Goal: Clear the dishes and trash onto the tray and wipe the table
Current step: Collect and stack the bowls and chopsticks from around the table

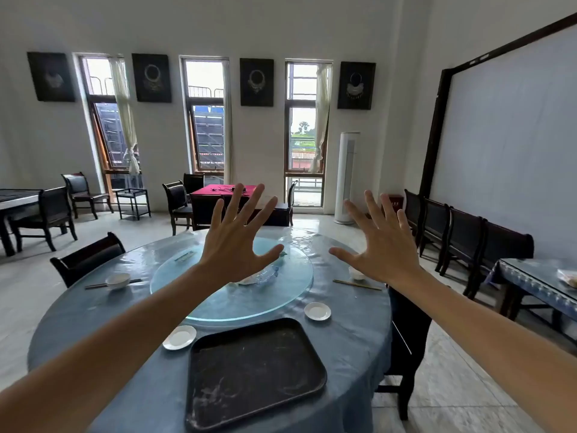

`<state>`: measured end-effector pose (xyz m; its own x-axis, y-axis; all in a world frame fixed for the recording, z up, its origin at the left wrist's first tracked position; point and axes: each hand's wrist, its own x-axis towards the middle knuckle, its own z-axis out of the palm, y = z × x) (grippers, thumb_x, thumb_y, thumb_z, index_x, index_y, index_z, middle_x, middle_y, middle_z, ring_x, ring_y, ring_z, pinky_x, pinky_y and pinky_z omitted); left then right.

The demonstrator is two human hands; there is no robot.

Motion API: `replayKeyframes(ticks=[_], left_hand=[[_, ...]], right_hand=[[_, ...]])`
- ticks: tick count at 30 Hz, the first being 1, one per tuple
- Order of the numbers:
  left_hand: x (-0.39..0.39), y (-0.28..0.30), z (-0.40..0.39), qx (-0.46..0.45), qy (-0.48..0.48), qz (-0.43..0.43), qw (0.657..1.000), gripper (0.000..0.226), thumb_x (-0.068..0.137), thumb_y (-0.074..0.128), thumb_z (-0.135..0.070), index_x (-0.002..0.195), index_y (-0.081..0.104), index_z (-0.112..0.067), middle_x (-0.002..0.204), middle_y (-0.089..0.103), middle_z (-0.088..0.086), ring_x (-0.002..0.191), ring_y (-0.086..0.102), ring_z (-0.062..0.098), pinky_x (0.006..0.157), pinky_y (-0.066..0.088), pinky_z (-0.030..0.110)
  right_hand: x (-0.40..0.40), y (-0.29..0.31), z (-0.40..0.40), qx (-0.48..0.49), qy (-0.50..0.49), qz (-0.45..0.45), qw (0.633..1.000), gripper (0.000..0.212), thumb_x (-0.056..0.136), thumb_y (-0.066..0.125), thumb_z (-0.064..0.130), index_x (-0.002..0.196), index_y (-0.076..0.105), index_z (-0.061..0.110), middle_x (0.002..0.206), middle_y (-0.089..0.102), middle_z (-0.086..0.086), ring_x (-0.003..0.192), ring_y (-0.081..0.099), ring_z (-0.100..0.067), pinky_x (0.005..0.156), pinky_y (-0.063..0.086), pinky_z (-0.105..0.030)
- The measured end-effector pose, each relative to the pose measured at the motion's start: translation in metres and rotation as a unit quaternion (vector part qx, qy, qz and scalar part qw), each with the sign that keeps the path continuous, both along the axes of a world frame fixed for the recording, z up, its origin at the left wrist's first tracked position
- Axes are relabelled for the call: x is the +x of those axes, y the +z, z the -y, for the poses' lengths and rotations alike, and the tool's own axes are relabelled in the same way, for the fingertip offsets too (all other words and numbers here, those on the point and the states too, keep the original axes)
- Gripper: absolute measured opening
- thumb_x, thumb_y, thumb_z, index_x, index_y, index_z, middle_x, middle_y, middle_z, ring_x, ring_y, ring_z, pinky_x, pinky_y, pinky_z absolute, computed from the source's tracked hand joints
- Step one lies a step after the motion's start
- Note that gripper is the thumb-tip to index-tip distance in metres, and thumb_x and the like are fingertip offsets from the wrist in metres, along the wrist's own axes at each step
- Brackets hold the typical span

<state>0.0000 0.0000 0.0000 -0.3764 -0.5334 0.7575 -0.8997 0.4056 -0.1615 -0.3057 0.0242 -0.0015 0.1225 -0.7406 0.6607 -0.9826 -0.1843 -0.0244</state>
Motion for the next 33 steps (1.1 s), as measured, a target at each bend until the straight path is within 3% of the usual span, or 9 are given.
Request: replayKeyframes(ticks=[13,18,22,33], left_hand=[[-0.059,-0.050,0.068,0.044,-0.030,0.019,0.998,0.090,0.087,0.035,-0.078,0.162,0.012,-0.034,0.171,-0.002,-0.003,0.157,-0.009,0.029,0.123,0.005,0.061],[-0.110,-0.081,0.116,0.092,-0.034,0.010,0.995,0.090,0.086,0.033,-0.078,0.162,0.014,-0.034,0.171,0.002,-0.002,0.157,-0.007,0.031,0.123,0.009,0.062],[-0.152,-0.105,0.158,0.120,-0.039,0.007,0.992,0.091,0.086,0.037,-0.077,0.162,0.014,-0.033,0.171,0.000,-0.003,0.157,-0.008,0.029,0.122,0.011,0.064],[-0.215,-0.174,0.252,0.237,-0.016,0.015,0.971,0.090,0.082,0.024,-0.080,0.160,0.002,-0.042,0.169,-0.012,-0.010,0.155,-0.019,0.025,0.124,-0.003,0.053]], right_hand=[[-0.055,-0.048,0.049,0.044,-0.016,0.007,0.999,0.107,0.072,0.021,0.097,0.163,0.002,0.044,0.173,-0.012,0.001,0.158,-0.016,-0.024,0.127,-0.003,-0.053],[-0.103,-0.075,0.094,0.074,-0.013,0.001,0.997,0.102,0.079,0.039,0.091,0.162,0.000,0.046,0.172,-0.015,0.002,0.158,-0.017,-0.024,0.127,-0.003,-0.052],[-0.137,-0.091,0.134,0.089,-0.004,0.008,0.996,0.103,0.078,0.038,0.091,0.163,0.003,0.046,0.173,-0.008,0.000,0.159,-0.013,-0.026,0.127,0.001,-0.053],[-0.198,-0.164,0.236,0.195,0.003,0.070,0.978,0.098,0.082,0.048,0.085,0.161,0.001,0.050,0.173,-0.010,0.006,0.159,-0.014,-0.021,0.129,0.004,-0.051]])
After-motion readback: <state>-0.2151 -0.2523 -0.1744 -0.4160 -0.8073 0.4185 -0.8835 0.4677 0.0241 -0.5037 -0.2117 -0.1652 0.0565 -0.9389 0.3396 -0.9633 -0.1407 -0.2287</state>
